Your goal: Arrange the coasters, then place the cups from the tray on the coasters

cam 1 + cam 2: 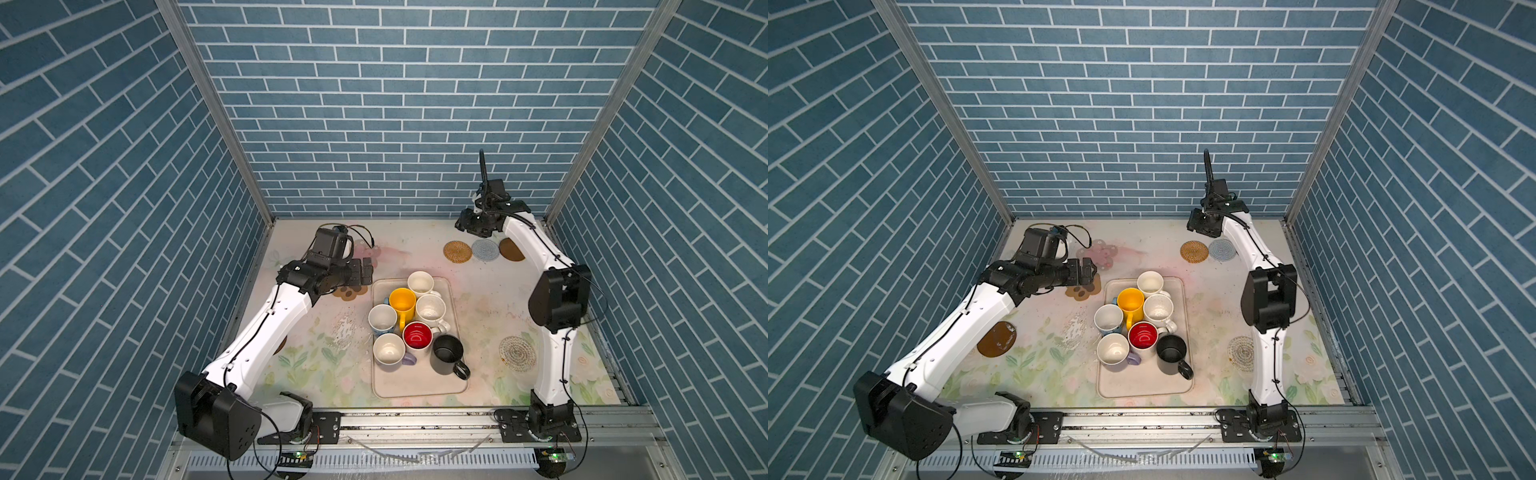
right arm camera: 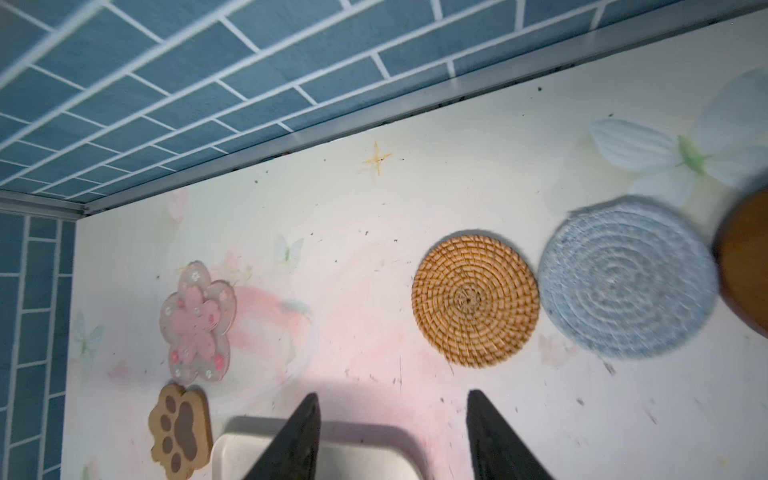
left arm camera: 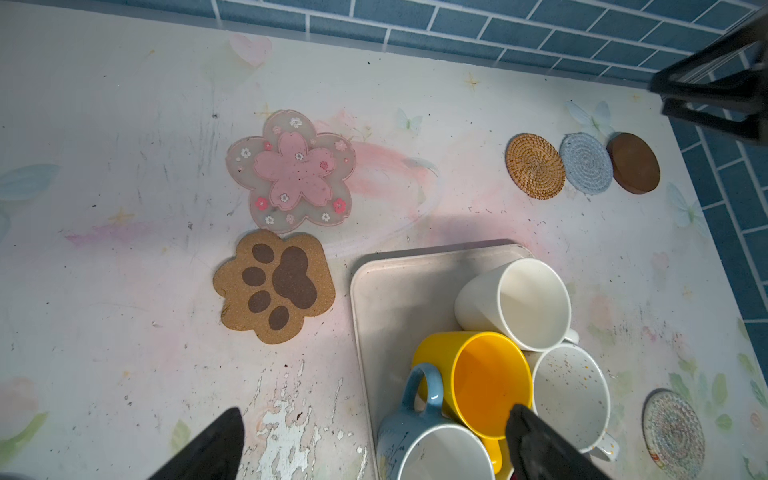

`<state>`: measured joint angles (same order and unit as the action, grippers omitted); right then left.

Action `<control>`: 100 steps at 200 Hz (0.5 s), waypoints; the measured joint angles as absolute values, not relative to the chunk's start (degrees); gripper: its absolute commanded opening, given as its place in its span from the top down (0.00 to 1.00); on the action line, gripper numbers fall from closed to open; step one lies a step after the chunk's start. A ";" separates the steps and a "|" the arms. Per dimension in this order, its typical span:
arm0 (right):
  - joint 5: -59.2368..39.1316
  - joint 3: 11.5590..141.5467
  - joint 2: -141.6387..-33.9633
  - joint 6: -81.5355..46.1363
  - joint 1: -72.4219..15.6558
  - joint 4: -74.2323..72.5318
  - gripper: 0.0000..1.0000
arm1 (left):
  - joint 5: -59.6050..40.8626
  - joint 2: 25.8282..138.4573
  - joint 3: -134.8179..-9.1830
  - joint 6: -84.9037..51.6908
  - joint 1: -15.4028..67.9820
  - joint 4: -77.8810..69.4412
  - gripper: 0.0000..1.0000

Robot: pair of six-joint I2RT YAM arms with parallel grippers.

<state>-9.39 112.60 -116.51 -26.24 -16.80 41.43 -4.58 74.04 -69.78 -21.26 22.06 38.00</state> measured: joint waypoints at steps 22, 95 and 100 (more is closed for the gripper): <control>-7.14 98.48 -103.96 -26.11 -16.99 39.20 0.43 | -4.08 73.97 -68.42 -21.82 24.16 36.95 0.01; 0.45 53.84 -71.07 -31.83 -18.59 36.91 0.44 | -0.75 70.81 -60.01 -24.75 33.95 32.12 0.01; 1.10 51.42 -69.17 -32.73 -18.87 37.01 0.43 | -0.43 70.48 -59.40 -24.95 34.35 31.79 0.01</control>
